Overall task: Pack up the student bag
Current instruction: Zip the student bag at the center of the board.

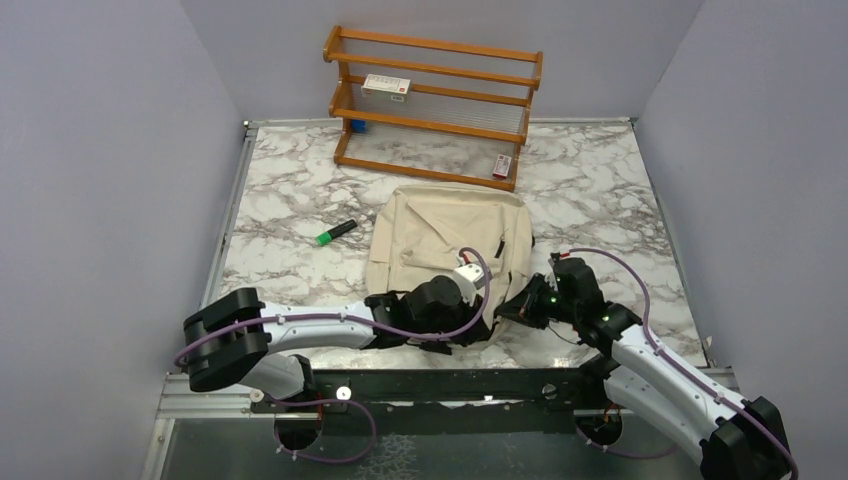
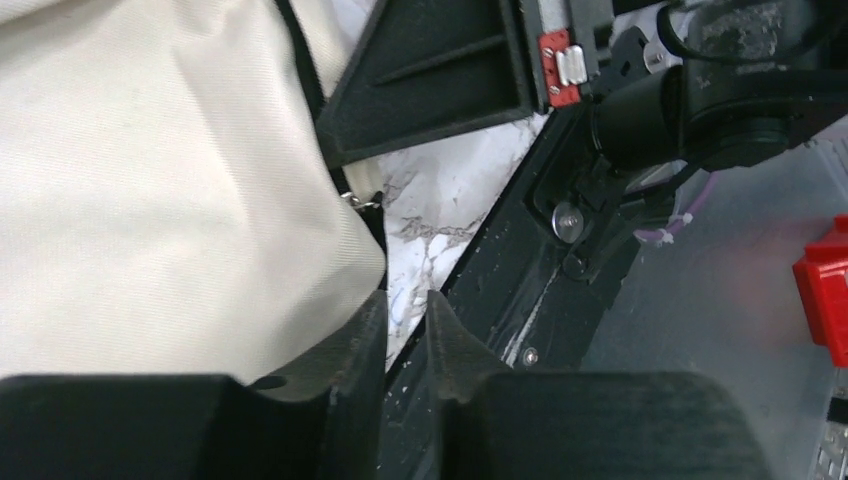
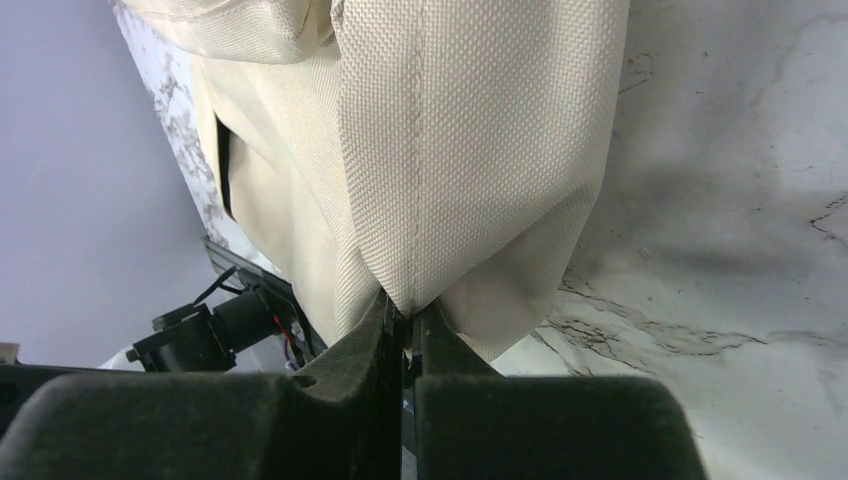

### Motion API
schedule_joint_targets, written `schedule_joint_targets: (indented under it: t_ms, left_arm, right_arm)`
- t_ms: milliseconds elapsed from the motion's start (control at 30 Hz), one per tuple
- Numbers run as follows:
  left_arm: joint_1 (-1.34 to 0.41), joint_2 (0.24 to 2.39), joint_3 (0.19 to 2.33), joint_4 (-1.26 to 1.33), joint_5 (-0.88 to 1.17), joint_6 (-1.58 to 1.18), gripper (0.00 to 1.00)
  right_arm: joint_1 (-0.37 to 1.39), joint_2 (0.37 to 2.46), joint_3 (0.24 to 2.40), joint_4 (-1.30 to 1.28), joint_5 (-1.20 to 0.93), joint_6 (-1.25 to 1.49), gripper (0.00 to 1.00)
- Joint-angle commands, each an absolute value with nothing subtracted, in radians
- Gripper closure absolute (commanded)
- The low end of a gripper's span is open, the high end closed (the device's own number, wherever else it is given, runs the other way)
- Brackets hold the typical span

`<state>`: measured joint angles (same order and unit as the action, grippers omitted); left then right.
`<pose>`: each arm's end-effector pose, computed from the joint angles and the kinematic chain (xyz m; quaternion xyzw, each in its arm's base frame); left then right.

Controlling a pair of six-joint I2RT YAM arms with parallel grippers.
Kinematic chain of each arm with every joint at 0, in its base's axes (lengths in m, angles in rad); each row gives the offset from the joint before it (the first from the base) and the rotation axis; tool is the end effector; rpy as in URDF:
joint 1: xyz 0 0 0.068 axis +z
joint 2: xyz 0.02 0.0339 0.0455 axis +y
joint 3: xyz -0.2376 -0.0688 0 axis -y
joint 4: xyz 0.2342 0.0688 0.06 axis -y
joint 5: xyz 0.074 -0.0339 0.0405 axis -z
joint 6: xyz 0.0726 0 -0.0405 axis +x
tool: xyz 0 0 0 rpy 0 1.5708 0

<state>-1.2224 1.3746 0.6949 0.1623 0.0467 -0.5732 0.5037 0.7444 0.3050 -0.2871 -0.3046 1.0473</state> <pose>0.1064 -0.3028 0.1735 0.2868 0.8154 -0.4055 0.2975 0.1557 0.1107 0.1340 0.1822 0.8852 0.3823 0.1923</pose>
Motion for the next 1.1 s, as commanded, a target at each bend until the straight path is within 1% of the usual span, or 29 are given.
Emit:
schedule_joint_targets:
  t_ms: [0,100,233,400,567,633,900,1067]
  left_arm:
    - [-1.260,1.398,0.690,0.241,0.091,-0.618,0.75]
    - [-1.276,1.417,0.690,0.261,0.088,-0.641,0.71]
    - [-1.284,1.445,0.690,0.260,0.066,-0.667,0.69]
    - [-1.284,1.466,0.704,0.186,0.008,-0.680,0.64]
    - [-1.285,1.478,0.719,0.161,-0.034,-0.664,0.53]
    - [-1.284,1.490,0.726,0.160,-0.040,-0.662,0.51]
    - [-1.284,1.550,0.775,0.164,-0.048,-0.650,0.50]
    - [-1.284,1.587,0.832,0.109,-0.114,-0.649,0.50]
  right_arm:
    - [0.502,0.731,0.295,-0.295,-0.284,1.057,0.93]
    - [0.502,0.726,0.292,-0.291,-0.284,1.061,0.93]
    - [0.502,0.726,0.293,-0.291,-0.285,1.063,0.93]
    - [0.502,0.724,0.295,-0.295,-0.284,1.061,0.93]
    - [0.502,0.726,0.295,-0.293,-0.285,1.060,0.93]
    - [0.502,0.727,0.296,-0.292,-0.285,1.060,0.93]
    - [0.502,0.729,0.300,-0.291,-0.285,1.060,0.93]
    - [0.502,0.728,0.300,-0.292,-0.289,1.060,0.93]
